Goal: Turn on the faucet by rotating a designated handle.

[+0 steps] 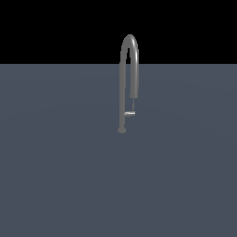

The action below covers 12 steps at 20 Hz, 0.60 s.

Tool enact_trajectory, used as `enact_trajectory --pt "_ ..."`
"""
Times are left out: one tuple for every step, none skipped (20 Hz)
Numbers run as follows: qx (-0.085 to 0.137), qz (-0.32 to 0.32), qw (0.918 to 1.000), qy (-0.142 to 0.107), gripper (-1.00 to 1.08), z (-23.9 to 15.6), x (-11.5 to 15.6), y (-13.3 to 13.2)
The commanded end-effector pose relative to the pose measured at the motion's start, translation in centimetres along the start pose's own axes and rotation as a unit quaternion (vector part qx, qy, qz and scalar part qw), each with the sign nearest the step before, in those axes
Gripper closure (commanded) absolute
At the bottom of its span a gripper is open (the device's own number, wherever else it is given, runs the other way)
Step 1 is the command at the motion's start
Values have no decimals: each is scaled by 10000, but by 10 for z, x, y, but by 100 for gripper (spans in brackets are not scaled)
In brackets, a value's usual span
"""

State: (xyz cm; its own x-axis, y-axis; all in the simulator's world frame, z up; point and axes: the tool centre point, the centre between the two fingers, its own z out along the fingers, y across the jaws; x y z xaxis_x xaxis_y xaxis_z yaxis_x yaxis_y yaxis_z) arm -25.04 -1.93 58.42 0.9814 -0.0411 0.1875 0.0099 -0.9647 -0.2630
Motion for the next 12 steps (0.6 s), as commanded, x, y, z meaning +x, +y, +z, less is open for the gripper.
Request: enact_trajectory --pt "353 75 9993 135 108 -18 3 2" --pt "497 108 9985 178 108 -25 4 3" --pt "643 142 9976 216 108 -32 5 5" --pt "789 177 9964 250 108 -39 7 7" --pt "935 214 9950 279 108 -45 8 10" --pt "1083 251 9933 303 108 -51 10 12" --pt "1230 290 9915 322 108 -57 11 15" --pt "1378 330 9893 337 108 -62 13 19" --pt "1525 372 9870 347 108 -67 15 22" --pt "1673 414 9844 352 108 -72 17 26" --pt "1819 458 9816 353 108 -77 19 30" --pt "1966 503 9786 349 108 -81 21 34"
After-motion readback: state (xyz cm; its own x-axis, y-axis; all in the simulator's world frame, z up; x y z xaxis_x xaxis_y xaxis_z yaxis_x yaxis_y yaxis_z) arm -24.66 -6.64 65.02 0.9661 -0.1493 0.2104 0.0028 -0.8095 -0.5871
